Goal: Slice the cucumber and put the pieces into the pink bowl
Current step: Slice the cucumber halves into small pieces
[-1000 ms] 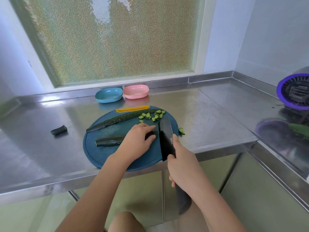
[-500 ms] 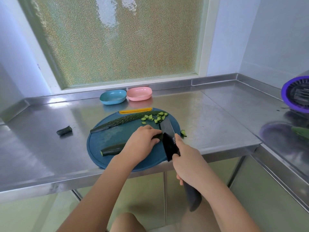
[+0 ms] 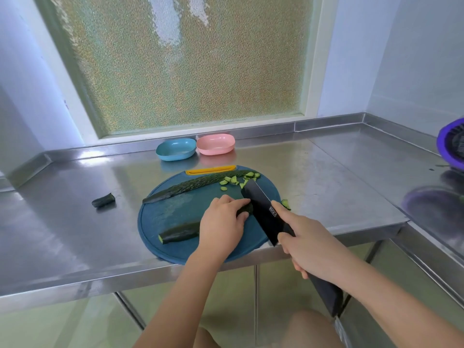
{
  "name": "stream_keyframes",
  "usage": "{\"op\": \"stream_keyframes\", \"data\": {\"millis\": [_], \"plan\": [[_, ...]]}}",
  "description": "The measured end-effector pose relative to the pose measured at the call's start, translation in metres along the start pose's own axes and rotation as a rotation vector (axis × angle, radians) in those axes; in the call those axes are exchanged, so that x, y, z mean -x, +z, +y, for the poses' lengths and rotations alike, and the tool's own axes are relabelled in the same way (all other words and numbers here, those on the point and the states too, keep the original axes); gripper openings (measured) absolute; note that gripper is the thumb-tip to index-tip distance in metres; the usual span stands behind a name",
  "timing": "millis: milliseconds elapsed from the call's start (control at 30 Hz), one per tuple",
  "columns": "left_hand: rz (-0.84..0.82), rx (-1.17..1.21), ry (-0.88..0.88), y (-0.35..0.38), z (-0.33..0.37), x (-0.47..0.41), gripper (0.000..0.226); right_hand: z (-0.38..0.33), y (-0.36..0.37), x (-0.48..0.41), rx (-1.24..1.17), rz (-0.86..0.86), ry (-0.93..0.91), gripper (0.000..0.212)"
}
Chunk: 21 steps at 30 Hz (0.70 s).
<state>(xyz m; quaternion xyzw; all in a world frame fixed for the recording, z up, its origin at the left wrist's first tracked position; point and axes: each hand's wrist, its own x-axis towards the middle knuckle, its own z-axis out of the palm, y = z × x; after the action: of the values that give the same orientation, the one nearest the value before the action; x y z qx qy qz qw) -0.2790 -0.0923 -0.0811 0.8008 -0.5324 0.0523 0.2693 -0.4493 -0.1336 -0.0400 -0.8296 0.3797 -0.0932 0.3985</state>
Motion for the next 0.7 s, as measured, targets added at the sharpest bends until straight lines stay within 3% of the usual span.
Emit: {"op": "stream_keyframes", "data": {"millis": [267, 700], "plan": [[0.018, 0.103, 0.017, 0.0019, -0.0032, -0.0005, 0.035, -0.0052, -0.0072, -0.0038, -0.022, 0.035, -0.023, 0.068], [-0.001, 0.061, 0.045, 0.0012, -0.0027, 0.0004, 0.033, -0.0097, -0.0049, -0.0029, 0.042, 0.032, -0.024, 0.069]]}}
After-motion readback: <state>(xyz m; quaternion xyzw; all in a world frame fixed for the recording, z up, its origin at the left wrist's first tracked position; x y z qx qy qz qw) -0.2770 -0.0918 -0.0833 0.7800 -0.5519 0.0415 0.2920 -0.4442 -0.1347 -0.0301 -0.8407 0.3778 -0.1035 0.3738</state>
